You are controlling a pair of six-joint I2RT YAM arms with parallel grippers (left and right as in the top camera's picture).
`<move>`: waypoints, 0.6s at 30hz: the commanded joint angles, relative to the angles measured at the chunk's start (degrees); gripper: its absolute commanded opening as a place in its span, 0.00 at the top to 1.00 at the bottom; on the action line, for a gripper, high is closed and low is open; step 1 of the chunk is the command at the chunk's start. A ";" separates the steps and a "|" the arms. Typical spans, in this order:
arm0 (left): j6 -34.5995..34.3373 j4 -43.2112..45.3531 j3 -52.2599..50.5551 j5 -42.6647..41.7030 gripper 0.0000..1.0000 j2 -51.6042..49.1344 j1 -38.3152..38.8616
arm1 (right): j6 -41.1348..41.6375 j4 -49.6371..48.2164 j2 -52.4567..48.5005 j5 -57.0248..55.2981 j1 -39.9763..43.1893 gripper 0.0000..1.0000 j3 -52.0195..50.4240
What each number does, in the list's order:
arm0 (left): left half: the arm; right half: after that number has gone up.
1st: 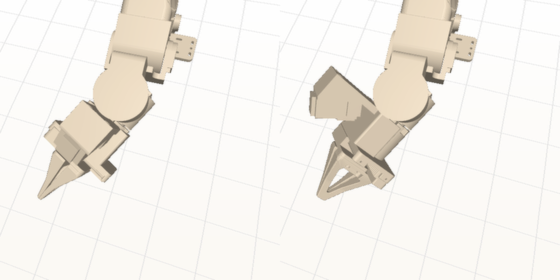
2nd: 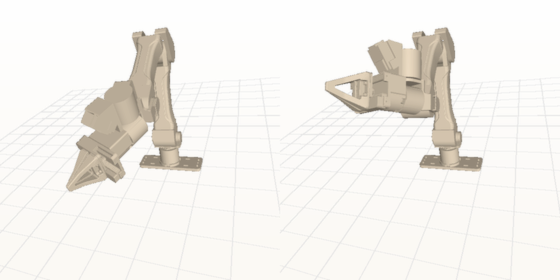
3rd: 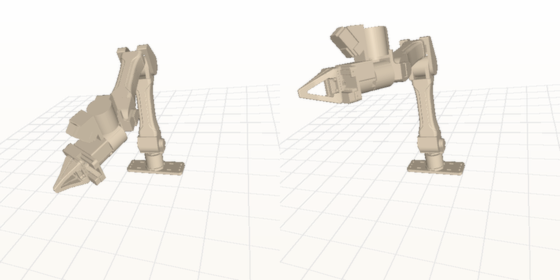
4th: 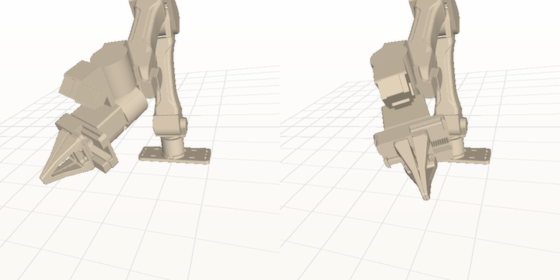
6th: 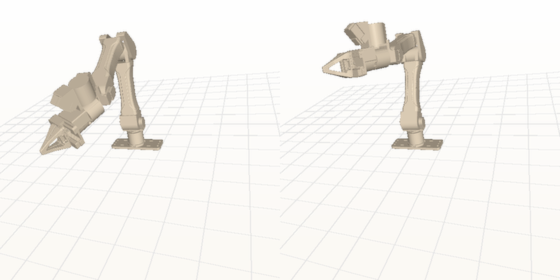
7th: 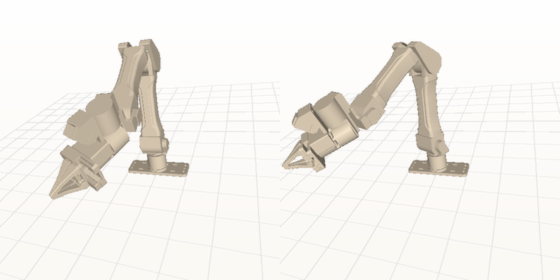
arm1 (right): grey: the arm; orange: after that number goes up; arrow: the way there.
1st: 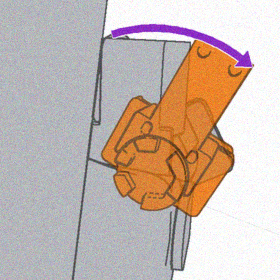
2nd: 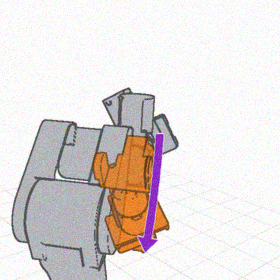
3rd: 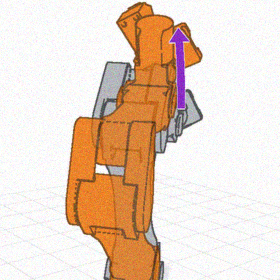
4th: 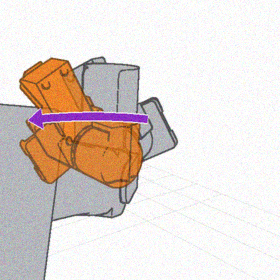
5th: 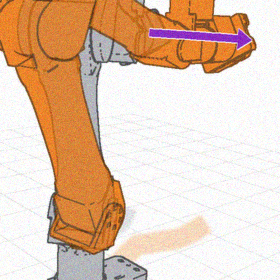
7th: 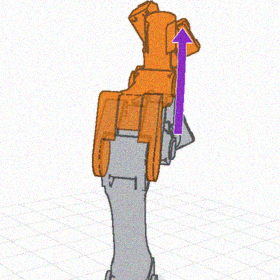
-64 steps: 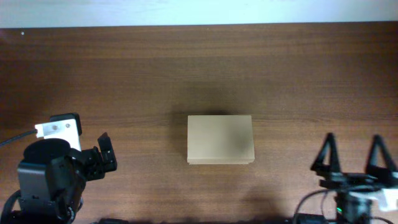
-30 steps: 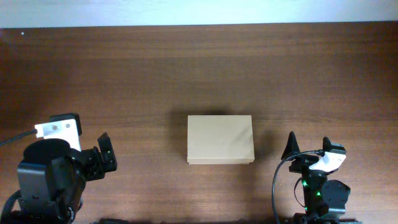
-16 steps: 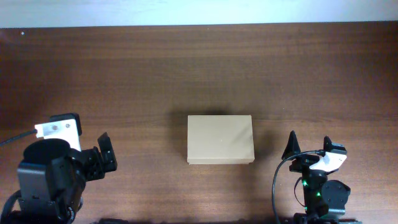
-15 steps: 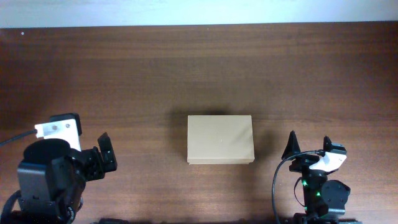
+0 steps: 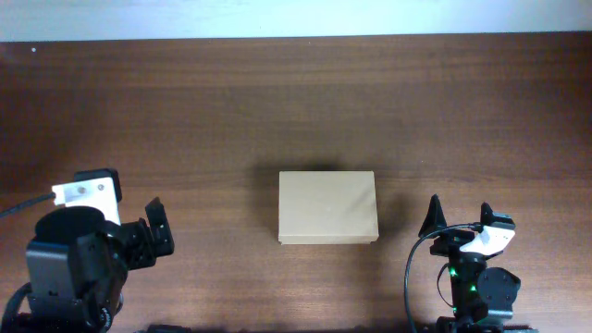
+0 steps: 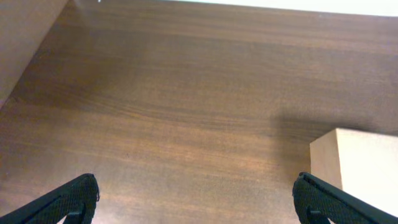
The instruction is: Pack container
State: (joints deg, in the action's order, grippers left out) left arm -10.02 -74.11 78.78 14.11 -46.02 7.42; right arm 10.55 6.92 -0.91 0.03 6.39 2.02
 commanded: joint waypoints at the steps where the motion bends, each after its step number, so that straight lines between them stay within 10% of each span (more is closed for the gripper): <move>1: 0.76 0.17 0.55 1.33 0.00 -0.59 -0.20 | -0.04 -0.28 0.50 -0.70 0.07 0.01 -0.63; 18: -1.07 67.52 -42.21 -13.92 0.01 11.32 1.05 | -0.04 -0.28 0.50 -0.70 0.07 0.01 -0.63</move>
State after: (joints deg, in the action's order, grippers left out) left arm -10.50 -9.61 44.29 2.85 -40.97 8.08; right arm 10.55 6.76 -0.91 -0.14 6.39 1.91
